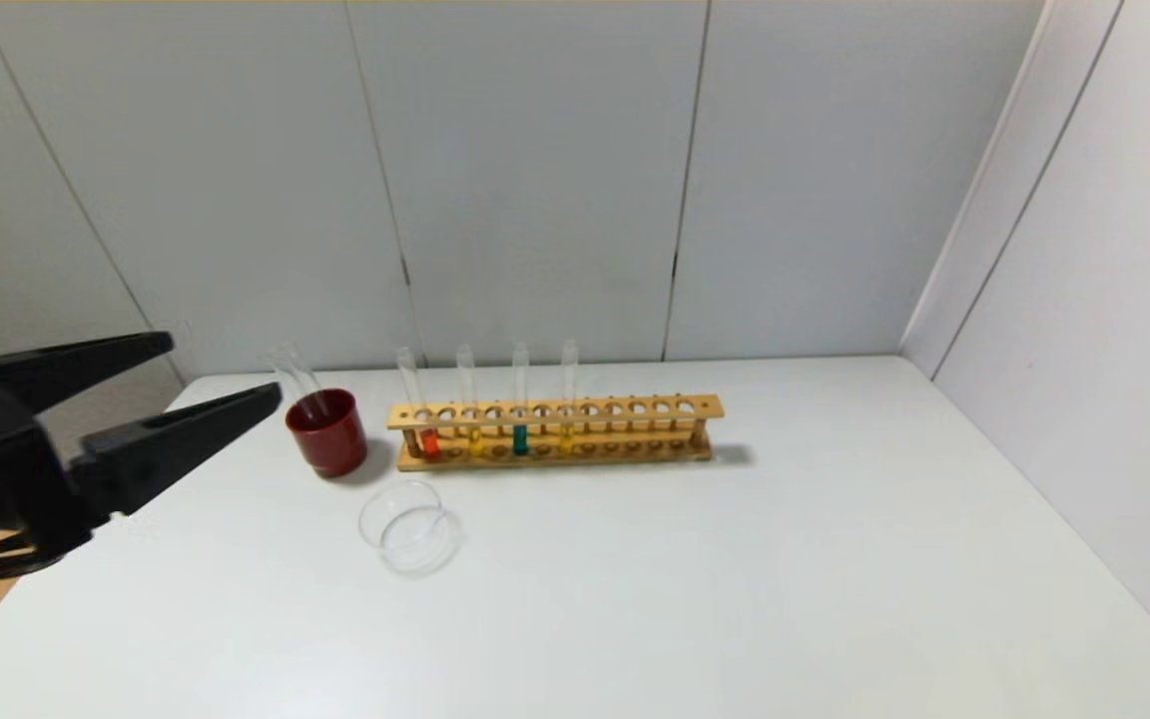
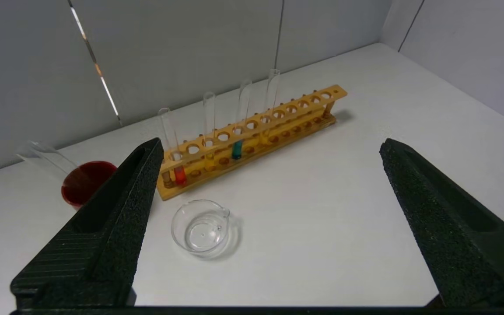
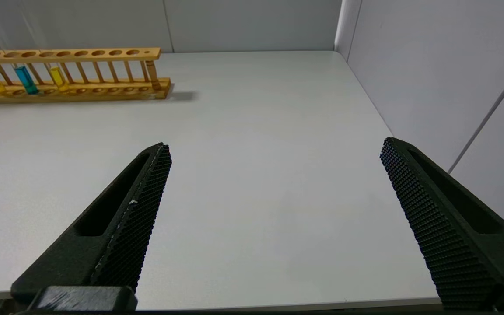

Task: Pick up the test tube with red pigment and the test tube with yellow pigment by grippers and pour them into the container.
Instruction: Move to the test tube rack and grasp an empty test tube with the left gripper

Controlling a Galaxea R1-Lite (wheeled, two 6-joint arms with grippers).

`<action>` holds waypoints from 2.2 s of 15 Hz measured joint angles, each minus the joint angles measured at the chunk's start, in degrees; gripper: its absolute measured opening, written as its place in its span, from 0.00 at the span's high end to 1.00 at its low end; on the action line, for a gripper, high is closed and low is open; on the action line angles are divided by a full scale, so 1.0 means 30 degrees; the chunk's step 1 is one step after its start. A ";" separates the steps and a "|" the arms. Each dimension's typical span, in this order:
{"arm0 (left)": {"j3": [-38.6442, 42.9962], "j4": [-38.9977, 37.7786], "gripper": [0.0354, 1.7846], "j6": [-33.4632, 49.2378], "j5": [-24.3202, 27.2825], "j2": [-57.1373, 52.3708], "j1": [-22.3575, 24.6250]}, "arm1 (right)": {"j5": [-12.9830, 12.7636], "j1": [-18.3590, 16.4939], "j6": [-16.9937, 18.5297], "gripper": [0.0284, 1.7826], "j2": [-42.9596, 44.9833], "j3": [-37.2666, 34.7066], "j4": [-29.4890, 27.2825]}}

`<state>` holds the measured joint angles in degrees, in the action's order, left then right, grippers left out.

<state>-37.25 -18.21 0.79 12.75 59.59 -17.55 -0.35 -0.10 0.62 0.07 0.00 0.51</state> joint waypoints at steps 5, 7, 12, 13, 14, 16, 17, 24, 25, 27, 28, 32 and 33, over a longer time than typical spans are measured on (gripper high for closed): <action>0.0008 -0.2828 0.02 0.0016 -0.0028 0.4064 0.0524 | 0.0008 0.0000 -0.0008 0.02 0.0000 0.0000 0.0000; 0.0008 -0.3848 0.02 0.0016 -0.0037 0.5457 0.0727 | 0.0008 0.0000 -0.0008 0.02 0.0000 0.0000 0.0000; -0.0037 -0.6441 0.02 -0.0081 -0.0045 0.8737 0.0829 | 0.0000 0.0008 0.0000 0.02 0.0000 0.0000 0.0000; -0.0057 -0.6900 0.02 -0.0065 -0.0065 0.9391 0.0845 | 0.0000 0.0000 0.0000 0.02 0.0000 0.0000 0.0000; -0.0057 -0.7343 0.02 -0.0081 -0.0073 0.9943 0.0890 | 0.0000 0.0000 -0.0008 0.02 0.0000 0.0000 0.0000; -0.0085 -0.8334 0.02 -0.0093 -0.0081 1.1098 0.1093 | 0.0000 0.0000 -0.0008 0.02 0.0000 0.0000 0.0000; -0.0130 -0.8635 0.02 -0.0102 -0.0089 1.1569 0.1166 | 0.0000 0.0000 0.0000 0.02 0.0000 0.0000 0.0000; -0.0276 -0.8960 0.02 -0.0093 -0.0126 1.3755 0.1406 | 0.0000 0.0000 0.0000 0.02 0.0000 0.0000 0.0000; -0.0317 -0.9236 0.02 -0.0093 -0.0126 1.4023 0.1471 | 0.0008 0.0000 0.0000 0.02 0.0000 0.0000 0.0000; -0.0459 -1.0098 0.02 -0.0093 -0.0110 1.4617 0.1581 | 0.0008 0.0000 0.0000 0.02 0.0000 0.0000 0.0000; -0.0662 -1.0476 0.02 -0.0081 -0.0110 1.4970 0.1625 | 0.0008 0.0000 0.0000 0.02 0.0000 0.0000 0.0000; -0.1556 -1.0557 0.02 -0.0045 -0.0110 1.6181 0.1666 | 0.0008 0.0008 0.0000 0.02 0.0000 0.0000 0.0000; -0.1755 -1.0557 0.02 -0.0037 -0.0134 1.6457 0.1682 | 0.0008 0.0000 0.0000 0.02 0.0000 0.0000 0.0000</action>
<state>-42.52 -49.88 0.68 12.35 108.96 -12.51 -0.33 -0.10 0.62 0.07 0.00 0.51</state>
